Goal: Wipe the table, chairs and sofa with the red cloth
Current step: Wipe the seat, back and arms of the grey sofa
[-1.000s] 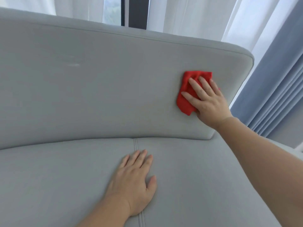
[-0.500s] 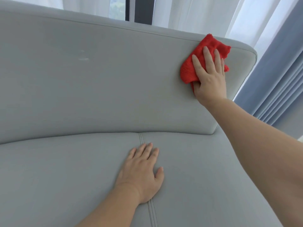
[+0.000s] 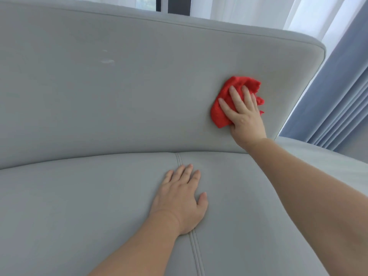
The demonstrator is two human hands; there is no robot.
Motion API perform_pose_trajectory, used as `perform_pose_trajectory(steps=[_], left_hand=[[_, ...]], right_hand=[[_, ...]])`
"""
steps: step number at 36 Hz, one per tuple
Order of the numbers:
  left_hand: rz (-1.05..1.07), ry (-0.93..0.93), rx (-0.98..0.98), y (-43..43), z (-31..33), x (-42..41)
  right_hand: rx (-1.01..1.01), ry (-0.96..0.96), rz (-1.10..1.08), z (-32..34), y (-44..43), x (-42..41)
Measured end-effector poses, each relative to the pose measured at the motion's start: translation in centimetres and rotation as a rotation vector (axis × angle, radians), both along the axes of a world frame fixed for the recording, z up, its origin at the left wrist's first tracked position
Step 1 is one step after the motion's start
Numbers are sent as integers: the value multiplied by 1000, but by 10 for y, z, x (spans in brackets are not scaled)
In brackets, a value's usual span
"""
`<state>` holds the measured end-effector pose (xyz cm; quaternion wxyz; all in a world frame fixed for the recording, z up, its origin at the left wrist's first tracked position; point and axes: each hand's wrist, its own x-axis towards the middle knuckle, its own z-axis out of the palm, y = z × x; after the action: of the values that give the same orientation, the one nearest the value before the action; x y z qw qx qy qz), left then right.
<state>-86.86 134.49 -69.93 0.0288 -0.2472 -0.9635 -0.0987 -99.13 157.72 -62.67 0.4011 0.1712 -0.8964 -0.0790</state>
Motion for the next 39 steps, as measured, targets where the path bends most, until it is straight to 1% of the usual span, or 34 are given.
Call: perform_pose_trajectory(steps=[4, 6, 8, 10, 14, 17, 22, 28, 32, 36, 39], left_hand=[[5, 7, 23, 0, -1, 0], [1, 4, 29, 0, -2, -1], [-2, 7, 31, 0, -3, -1], [-5, 9, 32, -1, -3, -1], [-2, 3, 53, 0, -3, -1], [-11, -8, 55, -1, -2, 0], [-11, -14, 69, -1, 0, 1], [-11, -25, 62, -2, 0, 0], [-9, -24, 56, -1, -1, -1], [-4, -31, 55, -1, -1, -1], [-2, -43, 54, -1, 0, 0]], right_hand=[[294, -206, -24, -49, 3, 9], [384, -274, -79, -56, 3, 14], [436, -290, -104, -51, 1, 18], [462, -253, -105, -46, 0, 21], [414, -275, -100, -43, -3, 25], [434, -264, -101, -39, -4, 27], [442, -157, -54, -22, -8, 18], [427, -51, 14, 16, -14, 5], [323, 28, 38, 48, -24, -2], [259, 37, 50, 77, -35, -8], [99, 30, 26, 95, -46, -8]])
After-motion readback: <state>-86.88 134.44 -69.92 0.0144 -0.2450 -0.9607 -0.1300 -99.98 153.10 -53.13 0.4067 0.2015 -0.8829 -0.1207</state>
